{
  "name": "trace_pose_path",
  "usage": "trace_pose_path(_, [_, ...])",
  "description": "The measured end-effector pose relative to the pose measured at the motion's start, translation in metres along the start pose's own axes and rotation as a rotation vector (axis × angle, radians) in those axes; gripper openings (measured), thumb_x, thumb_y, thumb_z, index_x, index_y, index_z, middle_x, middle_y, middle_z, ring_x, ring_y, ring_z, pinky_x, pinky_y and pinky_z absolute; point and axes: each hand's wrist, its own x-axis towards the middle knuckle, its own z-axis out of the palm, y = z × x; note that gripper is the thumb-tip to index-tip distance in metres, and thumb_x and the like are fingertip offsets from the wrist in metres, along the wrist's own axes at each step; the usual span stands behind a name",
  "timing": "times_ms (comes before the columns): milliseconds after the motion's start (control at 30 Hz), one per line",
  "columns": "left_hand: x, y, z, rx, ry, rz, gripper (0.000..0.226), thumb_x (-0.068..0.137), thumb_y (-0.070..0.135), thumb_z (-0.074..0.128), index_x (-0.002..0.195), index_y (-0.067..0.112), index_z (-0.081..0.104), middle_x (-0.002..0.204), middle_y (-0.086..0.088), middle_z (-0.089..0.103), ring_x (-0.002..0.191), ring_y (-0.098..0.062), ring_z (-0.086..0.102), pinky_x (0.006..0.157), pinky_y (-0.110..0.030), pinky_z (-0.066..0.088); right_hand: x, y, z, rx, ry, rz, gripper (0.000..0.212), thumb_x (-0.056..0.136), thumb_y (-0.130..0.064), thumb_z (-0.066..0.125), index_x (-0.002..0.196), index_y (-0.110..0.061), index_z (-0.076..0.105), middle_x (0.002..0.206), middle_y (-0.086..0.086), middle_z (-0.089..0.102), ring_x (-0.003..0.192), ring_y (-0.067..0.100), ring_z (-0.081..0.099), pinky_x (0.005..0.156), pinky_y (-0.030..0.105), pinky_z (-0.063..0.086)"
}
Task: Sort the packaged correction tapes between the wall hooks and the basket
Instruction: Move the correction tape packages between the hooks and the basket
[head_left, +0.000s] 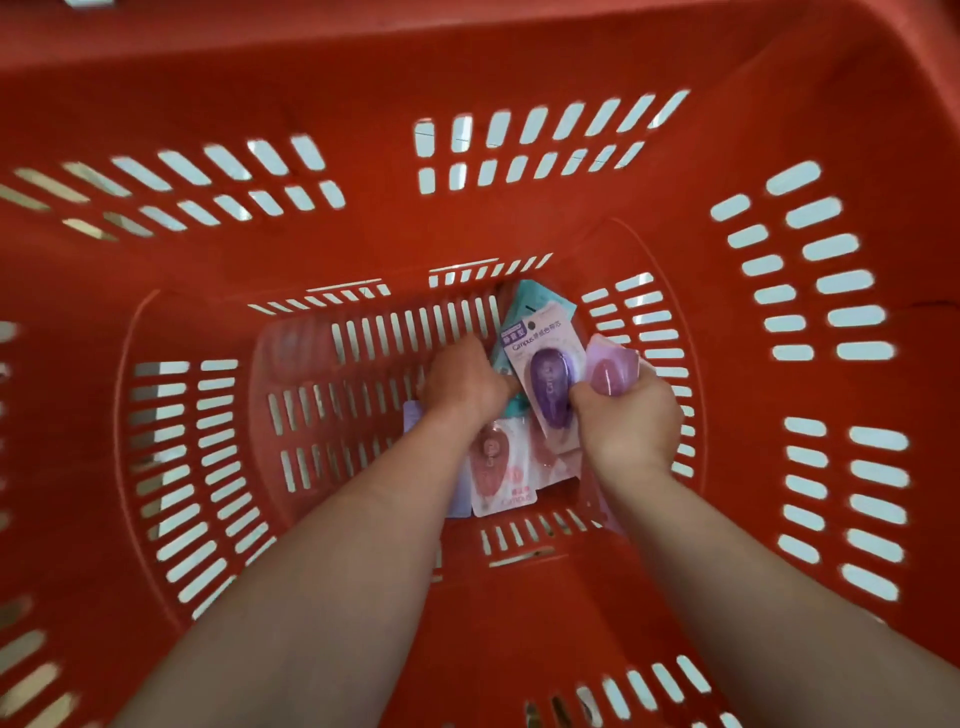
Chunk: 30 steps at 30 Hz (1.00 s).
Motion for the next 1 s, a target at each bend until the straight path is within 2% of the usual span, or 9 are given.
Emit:
trace_pose_path(100, [-0.015,-0.004,-0.012,-0.081,-0.045,-0.022,0.028,0.088,0.035,0.071,0.105,0.013,0.071,0.102,-0.006,0.072,0.082,-0.022,0.066,0.060,-0.027,0.048,-0.008,-0.008,-0.007,0.036,0.007,0.045,0.017,0.081,-0.023,0.071,0.096,-0.017,0.066,0.082,-0.002,0.066,0.080,0.026,0.065,0.072,0.034,0.053])
trace_pose_path(200, [-0.048,-0.016,-0.040,-0.372,0.033,-0.117,0.025,0.091,0.026,0.068,0.110,0.009,0.070,0.105,-0.009,0.072,0.082,-0.021,0.068,0.066,-0.029,0.055,-0.022,-0.022,-0.027,0.085,-0.001,0.054,0.013,0.081,-0.022,0.073,0.081,-0.020,0.060,0.074,-0.005,0.062,0.077,0.025,0.066,0.071,0.035,0.055])
trace_pose_path(300, [-0.106,-0.021,-0.076,-0.691,0.065,-0.162,0.018,0.093,0.016,0.066,0.109,0.022,0.061,0.113,-0.010,0.070,0.088,-0.022,0.071,0.075,-0.041,0.061,-0.047,-0.039,-0.055,0.147,-0.026,0.029,0.017,0.078,-0.018,0.075,0.070,-0.016,0.060,0.071,0.002,0.066,0.072,0.029,0.070,0.068,0.043,0.060])
trace_pose_path(400, [-0.174,-0.017,-0.121,-0.763,0.051,-0.046,0.035,0.095,0.010,0.061,0.117,0.035,0.052,0.113,0.005,0.066,0.092,-0.014,0.071,0.067,-0.033,0.061,-0.082,-0.059,-0.091,0.242,-0.124,0.015,0.009,0.078,-0.016,0.077,0.081,-0.014,0.069,0.078,0.003,0.072,0.075,0.021,0.072,0.066,0.040,0.062])
trace_pose_path(533, [-0.261,-0.002,-0.188,-0.588,0.186,0.118,0.047,0.091,0.003,0.062,0.114,0.044,0.061,0.112,0.017,0.066,0.089,0.003,0.067,0.071,-0.019,0.056,-0.130,-0.099,-0.152,0.309,-0.214,-0.052,0.007,0.079,-0.008,0.075,0.080,-0.012,0.070,0.069,-0.003,0.066,0.059,0.003,0.062,0.048,0.015,0.046])
trace_pose_path(633, [-0.326,0.018,-0.233,-0.710,0.122,0.053,0.045,0.087,-0.003,0.065,0.100,0.040,0.071,0.109,0.006,0.071,0.082,-0.002,0.069,0.069,-0.021,0.058,-0.169,-0.135,-0.208,0.311,-0.295,-0.113,0.008,0.078,-0.005,0.075,0.075,-0.008,0.069,0.065,-0.002,0.062,0.047,-0.002,0.051,0.043,0.013,0.041])
trace_pose_path(767, [-0.415,0.041,-0.280,-0.733,-0.058,0.120,0.075,0.076,-0.023,0.063,0.119,0.039,0.065,0.125,0.007,0.063,0.109,-0.003,0.065,0.082,-0.026,0.058,-0.208,-0.181,-0.281,0.329,-0.355,-0.201,0.021,0.081,-0.007,0.075,0.068,-0.018,0.063,0.065,-0.007,0.061,0.052,-0.001,0.055,0.048,0.015,0.045])
trace_pose_path(900, [-0.482,0.072,-0.309,-0.402,0.313,0.248,0.064,0.076,-0.006,0.078,0.103,0.051,0.066,0.111,0.016,0.059,0.110,-0.004,0.059,0.084,-0.025,0.056,-0.237,-0.217,-0.337,0.338,-0.405,-0.281,0.018,0.077,-0.013,0.079,0.073,-0.010,0.062,0.068,0.001,0.056,0.061,0.013,0.050,0.048,0.020,0.041])
trace_pose_path(1000, [-0.530,0.093,-0.337,-0.330,0.446,0.218,0.046,0.078,0.017,0.082,0.095,0.055,0.063,0.094,0.028,0.065,0.095,-0.001,0.063,0.079,-0.032,0.057,-0.262,-0.239,-0.379,0.344,-0.463,-0.374,0.011,0.077,-0.011,0.079,0.084,-0.007,0.071,0.074,0.000,0.070,0.066,0.013,0.063,0.056,0.026,0.053])
